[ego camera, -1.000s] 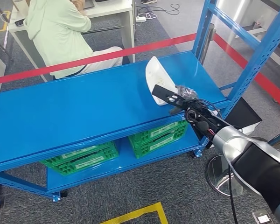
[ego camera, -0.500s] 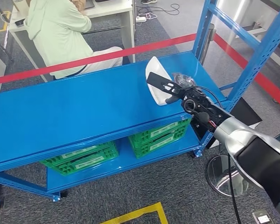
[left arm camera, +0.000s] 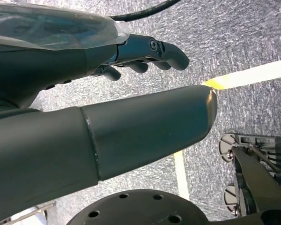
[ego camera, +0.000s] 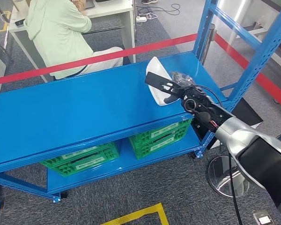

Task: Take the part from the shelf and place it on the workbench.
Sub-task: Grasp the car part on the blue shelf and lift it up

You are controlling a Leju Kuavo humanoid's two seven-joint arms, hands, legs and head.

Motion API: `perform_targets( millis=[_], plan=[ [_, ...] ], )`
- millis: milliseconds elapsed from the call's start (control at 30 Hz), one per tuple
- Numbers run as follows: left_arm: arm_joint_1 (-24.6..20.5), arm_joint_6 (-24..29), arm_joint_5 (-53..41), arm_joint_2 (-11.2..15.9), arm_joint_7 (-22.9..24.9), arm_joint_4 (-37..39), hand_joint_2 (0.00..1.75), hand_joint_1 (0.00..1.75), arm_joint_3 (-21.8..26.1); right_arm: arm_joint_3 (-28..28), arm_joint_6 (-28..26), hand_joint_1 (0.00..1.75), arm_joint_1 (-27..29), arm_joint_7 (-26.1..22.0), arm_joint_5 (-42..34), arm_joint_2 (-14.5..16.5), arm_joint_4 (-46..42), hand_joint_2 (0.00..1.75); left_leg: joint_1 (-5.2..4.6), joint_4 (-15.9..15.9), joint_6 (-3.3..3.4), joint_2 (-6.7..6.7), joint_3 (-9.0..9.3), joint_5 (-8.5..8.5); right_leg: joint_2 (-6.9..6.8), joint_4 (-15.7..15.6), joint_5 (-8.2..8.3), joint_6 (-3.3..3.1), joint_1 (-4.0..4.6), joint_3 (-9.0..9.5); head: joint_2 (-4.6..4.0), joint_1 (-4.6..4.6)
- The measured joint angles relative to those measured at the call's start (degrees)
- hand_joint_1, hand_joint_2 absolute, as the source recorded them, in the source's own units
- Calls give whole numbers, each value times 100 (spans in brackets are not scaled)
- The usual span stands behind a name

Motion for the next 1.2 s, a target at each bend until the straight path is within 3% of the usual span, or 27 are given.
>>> perform_targets(
  millis=[467, 1200],
  plan=[
    [-1, -104, -75, 9, -35, 0, 0, 0, -5, 177, 538, 0, 14, -1367, -192, 2, 378, 175, 0, 0, 0, -1, -1, 0, -1, 0, 0, 0, 0, 0, 0, 0],
    [-1, -125, -100, 31, -37, 0, 0, 0, -45, 327, 562, 0, 57, -1460, -186, 1, 477, 175, 0, 0, 0, -1, 0, 0, -1, 0, 0, 0, 0, 0, 0, 0]
  ],
)
